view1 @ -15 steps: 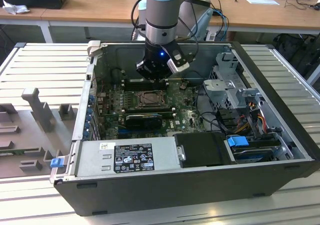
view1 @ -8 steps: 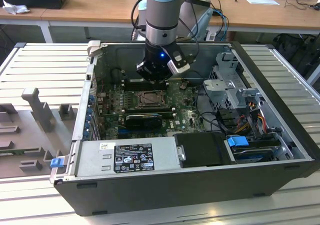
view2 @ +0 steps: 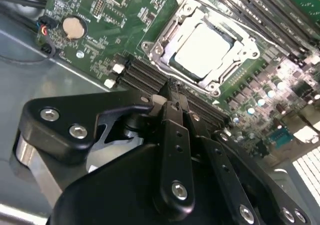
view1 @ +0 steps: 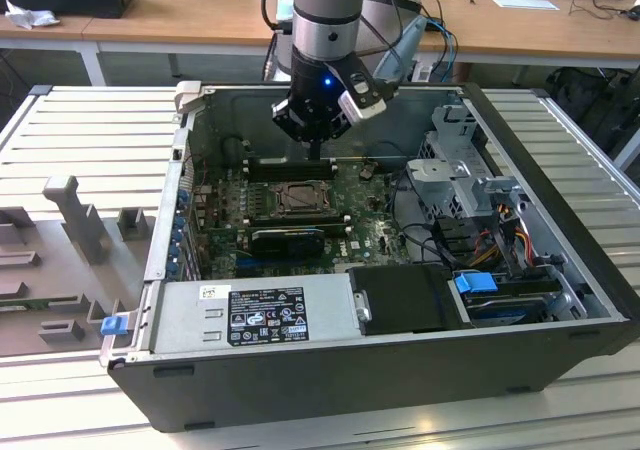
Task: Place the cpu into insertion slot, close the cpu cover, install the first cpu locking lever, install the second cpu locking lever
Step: 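Install the second cpu locking lever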
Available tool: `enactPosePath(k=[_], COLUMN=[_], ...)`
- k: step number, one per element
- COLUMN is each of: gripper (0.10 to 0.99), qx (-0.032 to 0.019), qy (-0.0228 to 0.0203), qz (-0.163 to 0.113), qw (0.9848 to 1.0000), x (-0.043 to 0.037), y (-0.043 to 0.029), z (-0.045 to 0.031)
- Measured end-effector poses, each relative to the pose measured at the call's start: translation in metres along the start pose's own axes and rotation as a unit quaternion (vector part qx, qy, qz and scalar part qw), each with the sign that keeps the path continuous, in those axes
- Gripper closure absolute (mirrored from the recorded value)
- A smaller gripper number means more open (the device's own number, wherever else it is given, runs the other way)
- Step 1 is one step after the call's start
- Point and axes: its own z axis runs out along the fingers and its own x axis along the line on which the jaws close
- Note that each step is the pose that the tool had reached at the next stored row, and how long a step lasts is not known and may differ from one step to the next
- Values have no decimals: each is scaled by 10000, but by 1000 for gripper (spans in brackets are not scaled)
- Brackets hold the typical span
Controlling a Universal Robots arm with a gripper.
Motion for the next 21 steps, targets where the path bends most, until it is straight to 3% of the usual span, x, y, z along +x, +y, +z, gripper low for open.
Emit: enactPosePath(k=[6, 9, 11, 13, 16, 19, 21], gripper=[980, 980, 980, 980, 980, 980, 980], qx=[0, 0, -3, -6, -16, -92, -148], qy=[0, 8, 40, 91, 115, 110, 106], qz=[1, 2, 3, 8, 9, 6, -7], qw=[10000, 10000, 10000, 10000, 9999, 9999, 9998], x=[18, 32, 40, 44, 49, 54, 68], y=[-199, -374, -484, -534, -602, -668, -773], z=[-12, -12, -5, 9, 43, 75, 97])
